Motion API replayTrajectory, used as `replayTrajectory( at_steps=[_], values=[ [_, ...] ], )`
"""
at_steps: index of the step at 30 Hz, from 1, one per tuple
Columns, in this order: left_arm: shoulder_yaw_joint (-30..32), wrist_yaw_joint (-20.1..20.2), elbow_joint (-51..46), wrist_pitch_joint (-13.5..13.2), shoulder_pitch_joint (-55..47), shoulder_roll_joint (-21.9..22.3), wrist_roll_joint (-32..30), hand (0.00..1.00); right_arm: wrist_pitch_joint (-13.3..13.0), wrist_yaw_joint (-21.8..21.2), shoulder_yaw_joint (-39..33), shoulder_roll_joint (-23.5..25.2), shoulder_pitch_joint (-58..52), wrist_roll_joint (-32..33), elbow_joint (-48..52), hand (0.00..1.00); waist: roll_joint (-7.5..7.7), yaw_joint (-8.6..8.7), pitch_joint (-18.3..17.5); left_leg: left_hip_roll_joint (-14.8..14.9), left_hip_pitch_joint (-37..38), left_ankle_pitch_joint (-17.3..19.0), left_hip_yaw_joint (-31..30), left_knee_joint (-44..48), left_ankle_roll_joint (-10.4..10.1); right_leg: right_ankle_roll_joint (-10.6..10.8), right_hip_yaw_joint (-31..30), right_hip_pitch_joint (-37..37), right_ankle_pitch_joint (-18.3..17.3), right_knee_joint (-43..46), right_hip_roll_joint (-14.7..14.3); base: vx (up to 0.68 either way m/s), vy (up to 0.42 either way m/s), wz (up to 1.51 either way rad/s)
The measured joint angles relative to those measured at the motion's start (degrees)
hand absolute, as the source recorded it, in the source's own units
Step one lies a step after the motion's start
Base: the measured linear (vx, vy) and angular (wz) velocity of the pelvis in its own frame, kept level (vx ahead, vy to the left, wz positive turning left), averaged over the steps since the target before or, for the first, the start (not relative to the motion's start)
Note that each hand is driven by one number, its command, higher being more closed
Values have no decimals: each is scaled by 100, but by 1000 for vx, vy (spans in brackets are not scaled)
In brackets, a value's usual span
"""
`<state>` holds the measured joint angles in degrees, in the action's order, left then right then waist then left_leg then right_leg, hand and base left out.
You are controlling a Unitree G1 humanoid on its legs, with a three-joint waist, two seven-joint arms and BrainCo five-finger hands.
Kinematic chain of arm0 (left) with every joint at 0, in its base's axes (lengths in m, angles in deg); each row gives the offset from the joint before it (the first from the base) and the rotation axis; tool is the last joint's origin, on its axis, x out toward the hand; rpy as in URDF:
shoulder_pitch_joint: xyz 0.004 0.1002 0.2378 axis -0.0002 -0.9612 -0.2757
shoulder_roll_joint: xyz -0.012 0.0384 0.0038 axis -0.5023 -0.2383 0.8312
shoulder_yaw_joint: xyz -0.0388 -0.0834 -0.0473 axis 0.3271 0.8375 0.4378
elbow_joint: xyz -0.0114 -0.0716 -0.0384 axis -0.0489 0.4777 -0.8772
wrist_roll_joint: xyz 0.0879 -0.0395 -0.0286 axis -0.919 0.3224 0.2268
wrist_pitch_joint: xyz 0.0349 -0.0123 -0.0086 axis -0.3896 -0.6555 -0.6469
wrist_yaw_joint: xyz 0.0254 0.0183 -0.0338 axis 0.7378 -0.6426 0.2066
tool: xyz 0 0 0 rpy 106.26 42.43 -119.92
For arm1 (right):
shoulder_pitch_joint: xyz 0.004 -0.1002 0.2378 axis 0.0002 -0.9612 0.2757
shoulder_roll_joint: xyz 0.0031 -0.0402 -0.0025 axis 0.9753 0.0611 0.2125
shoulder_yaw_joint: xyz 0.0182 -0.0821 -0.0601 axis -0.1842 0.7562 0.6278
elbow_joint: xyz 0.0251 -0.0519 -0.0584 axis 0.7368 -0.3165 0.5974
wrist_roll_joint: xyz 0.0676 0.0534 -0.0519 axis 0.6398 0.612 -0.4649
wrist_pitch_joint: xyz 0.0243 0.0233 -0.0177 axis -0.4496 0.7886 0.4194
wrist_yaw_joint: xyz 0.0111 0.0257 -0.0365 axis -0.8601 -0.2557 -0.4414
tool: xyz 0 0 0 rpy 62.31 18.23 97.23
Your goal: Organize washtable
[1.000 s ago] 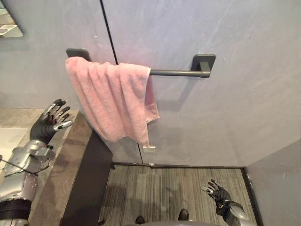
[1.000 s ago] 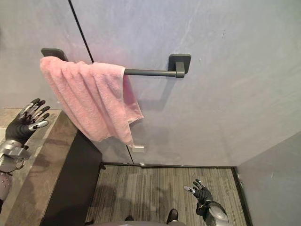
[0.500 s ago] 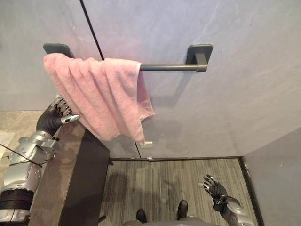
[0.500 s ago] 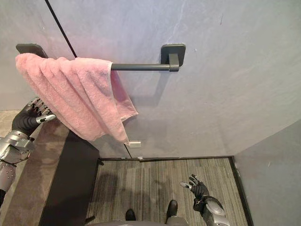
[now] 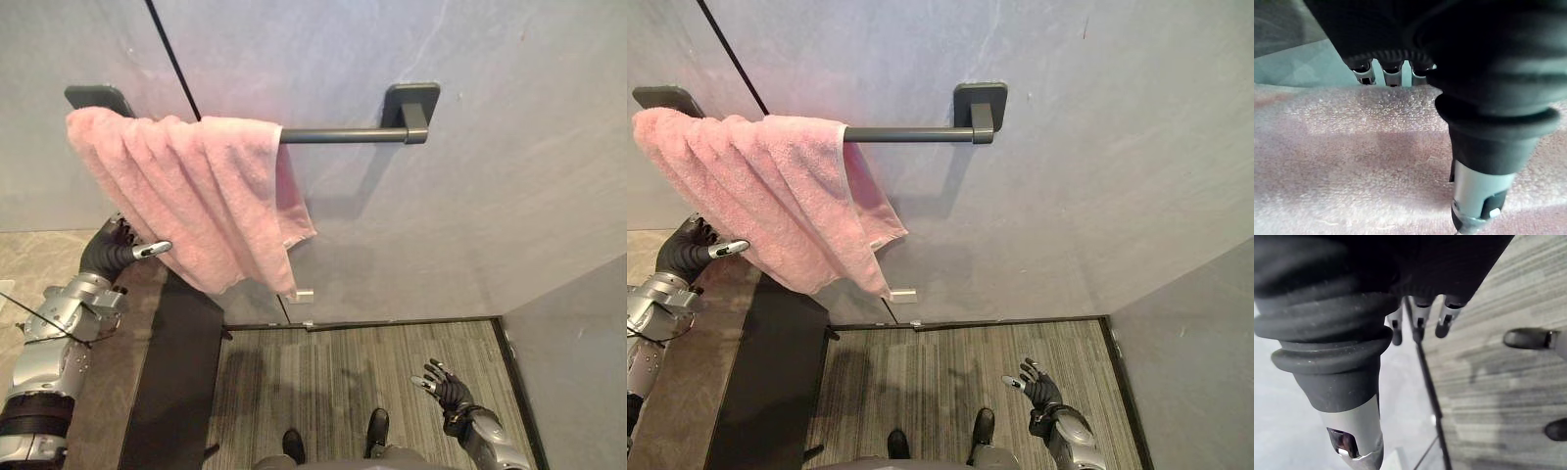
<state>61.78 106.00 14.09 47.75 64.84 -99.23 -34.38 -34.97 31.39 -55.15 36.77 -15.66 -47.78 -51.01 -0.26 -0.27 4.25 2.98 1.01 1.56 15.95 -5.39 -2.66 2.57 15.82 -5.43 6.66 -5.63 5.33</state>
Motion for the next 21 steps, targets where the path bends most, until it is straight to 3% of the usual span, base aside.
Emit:
replayTrajectory(
  at_steps=[11,14,17,18,21],
  values=[
    [54,-124,-2,-1,-6,47,-2,100,21,1,-16,1,-138,14,255,0,-1,103,-1,15,77,26,126,1,-40,1,-106,20,1,0,-18,-13,-6,-5],
    [90,-126,-4,-1,-5,69,-2,100,72,3,-76,-1,-244,142,887,0,-1,104,-1,15,86,26,125,1,-40,5,-121,19,10,1,-18,-25,-11,-4],
    [295,-135,-10,-8,-5,143,-3,100,78,-9,-161,-93,-246,376,2244,0,-1,97,-3,18,85,33,153,1,-48,2,-174,17,31,0,-21,-54,-11,-5],
    [297,-192,-18,-9,-6,143,-8,100,73,-37,-152,-330,-148,475,2950,0,4,81,-6,19,87,33,169,1,-49,-4,-192,18,45,0,-24,-41,-8,-5],
    [289,-212,-22,-8,-8,143,-22,100,66,-153,112,-1130,394,804,3840,0,8,68,-9,22,152,36,266,2,-53,-25,-303,15,80,-1,-38,-48,-8,-17]
  ],
)
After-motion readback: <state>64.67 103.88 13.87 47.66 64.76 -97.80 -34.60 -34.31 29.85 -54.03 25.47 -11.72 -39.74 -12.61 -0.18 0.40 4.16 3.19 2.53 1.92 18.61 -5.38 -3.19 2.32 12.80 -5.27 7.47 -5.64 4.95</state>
